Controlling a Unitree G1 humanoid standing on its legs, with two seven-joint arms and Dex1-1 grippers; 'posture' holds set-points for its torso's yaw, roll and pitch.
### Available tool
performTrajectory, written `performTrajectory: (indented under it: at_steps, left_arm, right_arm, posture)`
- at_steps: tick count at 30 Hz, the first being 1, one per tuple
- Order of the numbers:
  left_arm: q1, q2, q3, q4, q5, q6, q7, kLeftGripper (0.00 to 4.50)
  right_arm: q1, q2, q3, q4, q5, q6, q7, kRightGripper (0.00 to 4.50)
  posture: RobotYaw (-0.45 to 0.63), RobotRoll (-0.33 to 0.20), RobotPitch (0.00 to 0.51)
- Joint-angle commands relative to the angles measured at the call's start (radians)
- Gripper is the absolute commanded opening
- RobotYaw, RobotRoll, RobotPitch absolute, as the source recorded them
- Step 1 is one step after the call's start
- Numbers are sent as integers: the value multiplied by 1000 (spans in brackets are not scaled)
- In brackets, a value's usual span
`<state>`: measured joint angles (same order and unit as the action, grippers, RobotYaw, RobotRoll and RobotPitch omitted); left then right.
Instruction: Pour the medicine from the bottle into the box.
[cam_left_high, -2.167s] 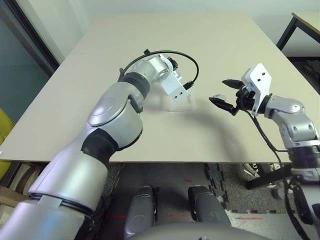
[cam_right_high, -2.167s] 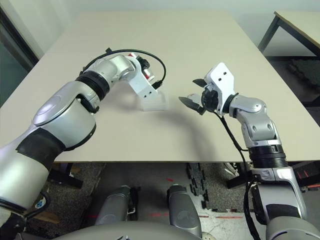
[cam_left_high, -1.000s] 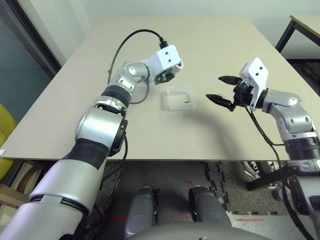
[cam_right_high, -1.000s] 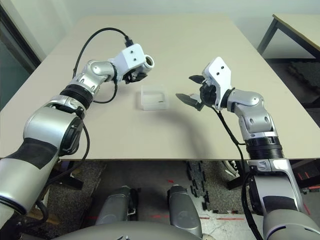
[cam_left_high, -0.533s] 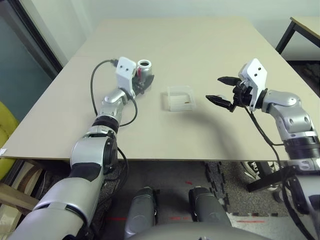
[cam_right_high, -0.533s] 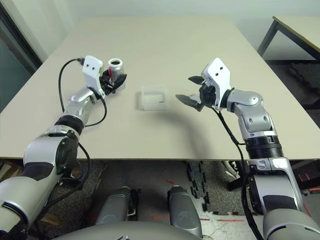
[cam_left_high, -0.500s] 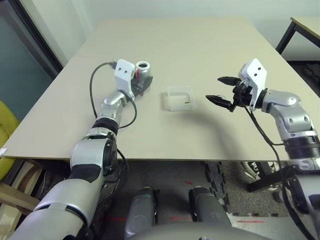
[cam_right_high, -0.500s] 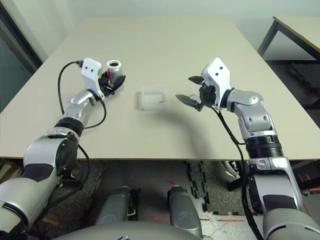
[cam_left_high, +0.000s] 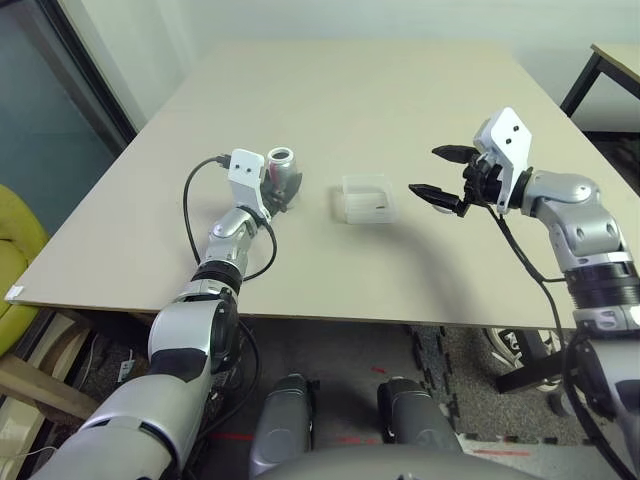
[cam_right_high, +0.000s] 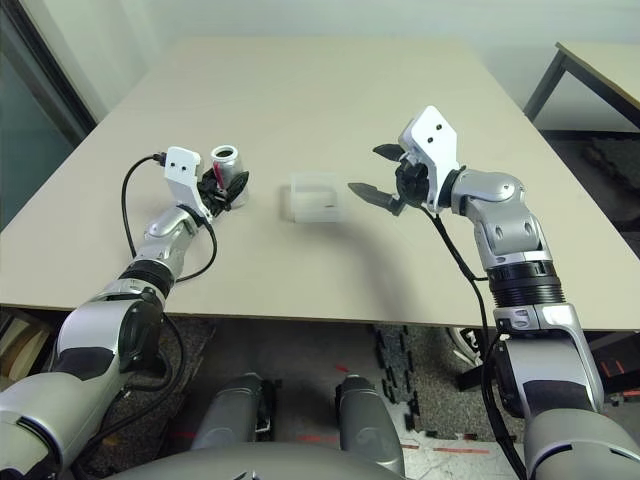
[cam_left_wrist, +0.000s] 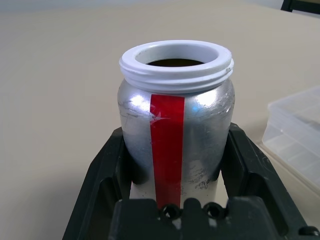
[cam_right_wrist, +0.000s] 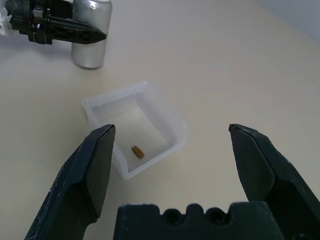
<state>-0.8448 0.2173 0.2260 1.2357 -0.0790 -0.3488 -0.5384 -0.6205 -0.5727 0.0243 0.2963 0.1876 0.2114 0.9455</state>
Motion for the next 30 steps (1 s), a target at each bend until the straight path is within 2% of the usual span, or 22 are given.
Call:
performTrajectory:
  at_steps: [1,5,10,21,24,30]
  left_arm:
    - [19,-1,-7,18,0,25,4,2701]
    - [27,-1,-10,12,-1,23,-6,2701]
    - [47,2,-20,2,3,8,-12,4455]
    - [152,18,-29,-117,-9,-27,-69,4486]
    - [197,35,-61,-181,18,-28,-68,4486]
    - [287,61,-44,-340,-33,34,-64,4486]
  right_arm:
    - [8,-1,-10,-16,7,0,-7,4500]
    - [11,1,-9,-21,8,3,-10,4500]
    - [13,6,-6,-22,9,4,-15,4500]
    - [14,16,-3,-20,9,2,-17,4500]
    - [12,21,1,-14,8,-1,-15,4500]
    - [8,27,4,-4,5,-5,-10,4500]
  posture:
    - [-73,0,18]
    - [-72,0,24]
    - [-67,0,25]
    - [-49,0,30]
    - [-38,0,31]
    - [-19,0,36]
